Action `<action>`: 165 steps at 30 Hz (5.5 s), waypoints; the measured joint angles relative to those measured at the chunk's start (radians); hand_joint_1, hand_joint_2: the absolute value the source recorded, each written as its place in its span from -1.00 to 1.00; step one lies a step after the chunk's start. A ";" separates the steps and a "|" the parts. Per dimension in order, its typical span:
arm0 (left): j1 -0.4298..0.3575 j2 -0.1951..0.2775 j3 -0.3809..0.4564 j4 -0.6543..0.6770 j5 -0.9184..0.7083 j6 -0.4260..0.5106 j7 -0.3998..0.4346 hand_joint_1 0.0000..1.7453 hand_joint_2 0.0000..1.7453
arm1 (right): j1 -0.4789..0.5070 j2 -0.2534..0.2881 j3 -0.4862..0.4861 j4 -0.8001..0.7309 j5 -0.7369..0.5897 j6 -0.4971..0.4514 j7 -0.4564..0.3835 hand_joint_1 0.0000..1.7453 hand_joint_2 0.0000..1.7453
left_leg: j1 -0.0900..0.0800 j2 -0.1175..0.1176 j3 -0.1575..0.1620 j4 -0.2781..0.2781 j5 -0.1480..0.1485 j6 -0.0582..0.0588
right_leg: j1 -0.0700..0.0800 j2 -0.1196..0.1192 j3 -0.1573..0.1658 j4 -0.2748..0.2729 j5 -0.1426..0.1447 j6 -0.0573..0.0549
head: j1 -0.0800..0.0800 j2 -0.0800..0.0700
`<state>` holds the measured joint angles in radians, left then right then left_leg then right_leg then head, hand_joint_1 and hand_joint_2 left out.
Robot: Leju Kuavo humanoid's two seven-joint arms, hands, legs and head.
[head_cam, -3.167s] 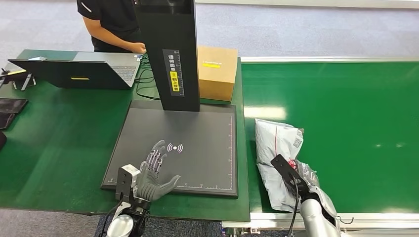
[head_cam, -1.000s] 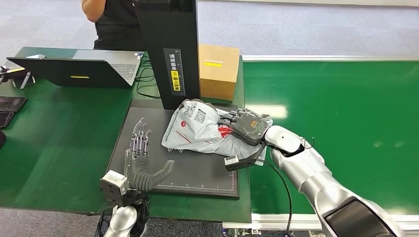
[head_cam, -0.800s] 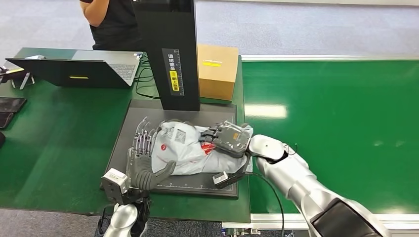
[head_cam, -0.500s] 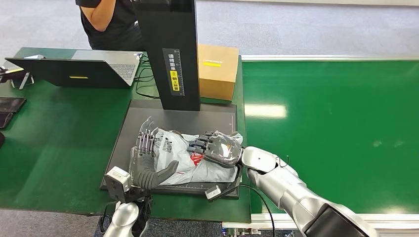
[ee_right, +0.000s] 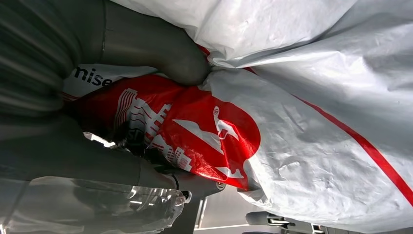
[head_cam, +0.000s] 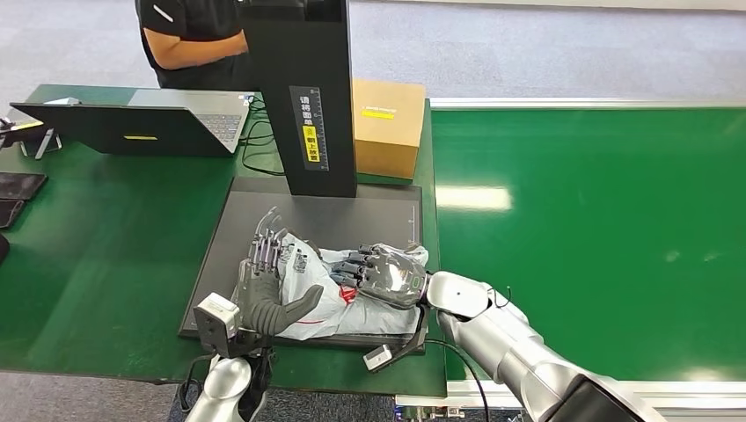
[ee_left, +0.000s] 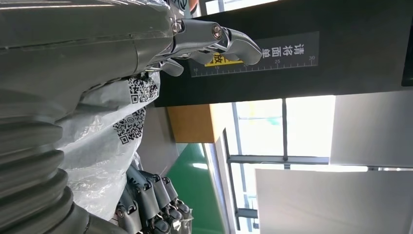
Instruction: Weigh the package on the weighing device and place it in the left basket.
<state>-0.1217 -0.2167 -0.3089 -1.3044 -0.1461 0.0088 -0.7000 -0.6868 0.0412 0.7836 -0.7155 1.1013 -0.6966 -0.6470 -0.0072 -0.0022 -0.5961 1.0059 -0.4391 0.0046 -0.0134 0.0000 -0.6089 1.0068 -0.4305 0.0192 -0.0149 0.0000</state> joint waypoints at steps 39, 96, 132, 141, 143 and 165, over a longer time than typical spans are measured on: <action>0.070 0.011 0.026 -0.023 -0.002 0.035 0.007 -1.00 1.00 | 0.243 -0.067 -0.478 -0.497 -0.657 0.106 -0.001 -1.00 1.00 | 0.000 -0.001 -0.001 0.000 0.000 0.000 | 0.000 -0.001 0.000 0.000 0.000 0.000 | 0.000 0.000; 0.115 0.008 0.053 -0.080 -0.047 -0.035 0.007 -1.00 1.00 | 0.584 0.098 -0.742 -0.674 -0.922 0.862 0.055 -1.00 1.00 | 0.000 -0.002 -0.001 0.000 -0.002 0.000 | 0.000 -0.002 -0.001 0.000 -0.002 0.000 | 0.000 0.000; 0.112 0.008 0.047 -0.080 -0.034 -0.066 0.018 -1.00 1.00 | 0.603 0.098 -0.743 -0.674 -0.917 0.862 0.063 -1.00 1.00 | 0.000 -0.002 -0.001 0.000 -0.002 0.000 | 0.000 -0.002 -0.001 0.000 -0.002 0.000 | 0.000 0.000; 0.109 0.008 0.047 -0.080 -0.035 -0.082 0.021 -1.00 1.00 | 0.603 0.098 -0.743 -0.674 -0.917 0.861 0.068 -1.00 1.00 | 0.000 -0.002 -0.001 0.000 -0.002 0.000 | 0.000 -0.002 -0.001 0.000 -0.002 0.000 | 0.000 0.000; 0.108 0.008 0.047 -0.080 -0.034 -0.086 0.022 -1.00 1.00 | 0.604 0.098 -0.744 -0.675 -0.917 0.860 0.069 -1.00 1.00 | 0.000 -0.002 -0.001 0.000 -0.002 0.000 | 0.000 -0.002 -0.001 0.000 -0.002 0.000 | 0.000 0.000; 0.091 0.007 0.047 -0.066 -0.042 -0.089 0.020 -1.00 1.00 | 0.612 0.098 -0.766 -0.687 -0.914 0.858 0.081 -1.00 1.00 | 0.000 -0.002 -0.001 0.000 -0.002 0.000 | 0.000 -0.002 -0.001 0.000 -0.002 0.000 | 0.000 0.000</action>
<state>-0.0302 -0.2094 -0.2623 -1.3702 -0.1886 -0.0806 -0.6798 -0.0745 0.1396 0.0175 -1.4027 0.1871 0.1615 -0.5660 -0.0072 -0.0044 -0.5973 1.0055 -0.4411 0.0045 -0.0135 -0.0020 -0.6095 1.0064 -0.4327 0.0192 -0.0149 0.0000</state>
